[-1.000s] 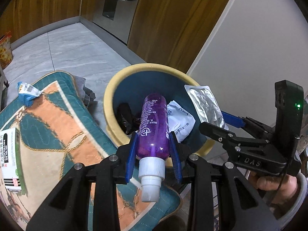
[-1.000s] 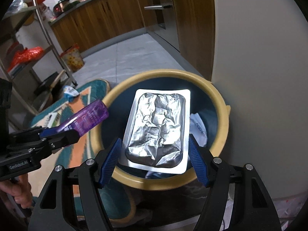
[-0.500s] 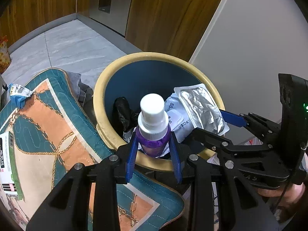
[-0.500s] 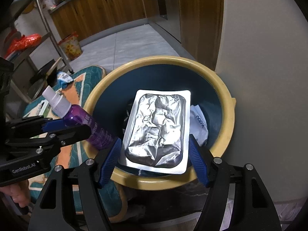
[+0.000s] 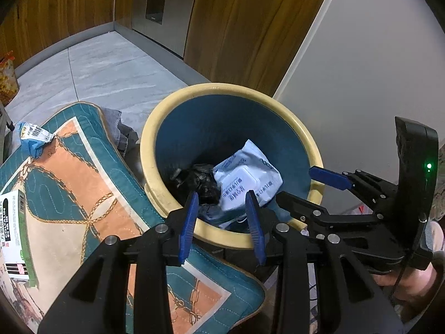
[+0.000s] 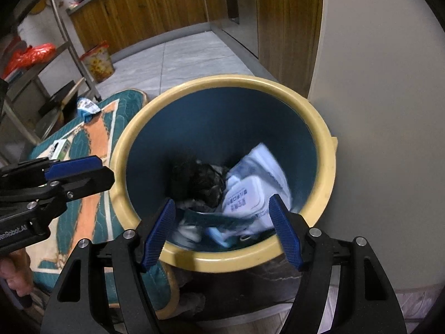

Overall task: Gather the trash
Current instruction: 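Open both grippers to drop the bottle and foil pack into the bin, then move both grippers back over the medicine box and snack wrapper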

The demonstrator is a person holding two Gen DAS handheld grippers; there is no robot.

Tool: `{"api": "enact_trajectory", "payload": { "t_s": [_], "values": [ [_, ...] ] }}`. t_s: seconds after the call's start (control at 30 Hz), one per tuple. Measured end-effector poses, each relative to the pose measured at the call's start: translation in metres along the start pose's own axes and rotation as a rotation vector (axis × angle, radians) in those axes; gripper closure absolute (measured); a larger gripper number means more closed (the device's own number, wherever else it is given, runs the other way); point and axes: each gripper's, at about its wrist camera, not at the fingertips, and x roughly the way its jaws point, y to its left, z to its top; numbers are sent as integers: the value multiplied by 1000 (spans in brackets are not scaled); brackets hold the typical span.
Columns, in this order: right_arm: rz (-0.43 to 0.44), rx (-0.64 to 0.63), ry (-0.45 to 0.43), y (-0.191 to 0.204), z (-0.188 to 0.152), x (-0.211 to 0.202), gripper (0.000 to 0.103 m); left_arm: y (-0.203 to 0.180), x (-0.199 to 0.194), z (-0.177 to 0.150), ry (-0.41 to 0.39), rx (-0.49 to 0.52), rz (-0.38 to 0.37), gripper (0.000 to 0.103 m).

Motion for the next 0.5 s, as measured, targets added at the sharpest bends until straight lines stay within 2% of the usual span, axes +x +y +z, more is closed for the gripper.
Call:
{"api": "enact_trajectory", "payload": {
  "t_s": [0.03,0.17,0.37,0.43,0.5],
  "values": [
    [0,0,-5,0,0,-1,32,0,-2,0,-4,0,2,66],
    [4,9,-28,2,2,-8,29,2,-11,-1,-30,-3,15,51],
    [1,40,-70,1,7,-17,24,10,-28,-3,-71,-4,83,34],
    [-4,53,-80,0,9,-19,21,14,-34,-5,-83,-8,98,32],
    [-5,69,-92,-1,10,-21,20,20,-40,-7,-93,-18,109,23]
  ]
}}
